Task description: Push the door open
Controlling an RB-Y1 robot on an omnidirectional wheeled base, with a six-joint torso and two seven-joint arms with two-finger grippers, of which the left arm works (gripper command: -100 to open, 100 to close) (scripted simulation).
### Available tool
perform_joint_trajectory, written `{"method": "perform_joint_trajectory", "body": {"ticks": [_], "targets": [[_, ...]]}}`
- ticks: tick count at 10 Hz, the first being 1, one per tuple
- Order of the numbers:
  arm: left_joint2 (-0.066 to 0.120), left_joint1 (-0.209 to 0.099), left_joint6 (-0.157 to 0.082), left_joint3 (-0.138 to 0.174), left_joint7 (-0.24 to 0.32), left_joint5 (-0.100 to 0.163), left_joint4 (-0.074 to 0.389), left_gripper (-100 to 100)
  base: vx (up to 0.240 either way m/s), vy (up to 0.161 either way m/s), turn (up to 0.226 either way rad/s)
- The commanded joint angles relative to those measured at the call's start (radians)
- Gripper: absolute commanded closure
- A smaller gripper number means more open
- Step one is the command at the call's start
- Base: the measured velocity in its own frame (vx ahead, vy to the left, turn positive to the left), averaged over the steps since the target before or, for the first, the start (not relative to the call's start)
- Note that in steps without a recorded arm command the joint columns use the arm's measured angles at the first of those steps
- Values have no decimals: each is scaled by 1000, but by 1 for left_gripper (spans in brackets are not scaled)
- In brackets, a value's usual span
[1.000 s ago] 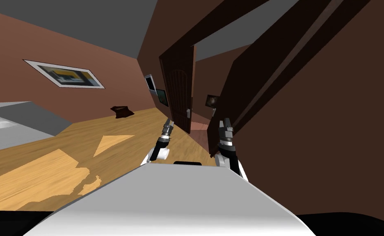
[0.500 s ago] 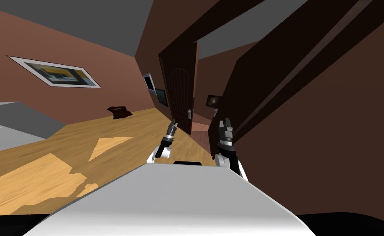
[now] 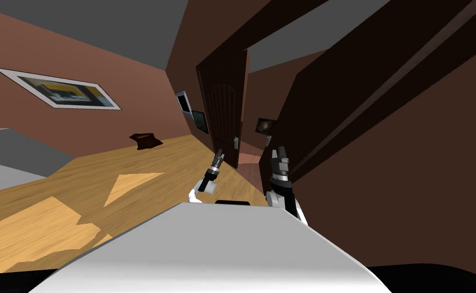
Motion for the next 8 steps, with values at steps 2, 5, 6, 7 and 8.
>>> {"method": "perform_joint_trajectory", "body": {"ticks": [2, 5, 6, 7, 8], "targets": [[3, -39, 8, -18, 19, -4, 64, -100, 96, 109, -27], [-1, -86, 19, -40, 35, -10, 140, -100, 99, 103, -27], [-2, -102, 22, -47, 41, -12, 165, -100, 90, 84, -29], [-4, -117, 26, -54, 47, -14, 190, -100, 95, 79, -19], [-6, -133, 29, -61, 52, -16, 215, -100, 80, 90, -23]]}}
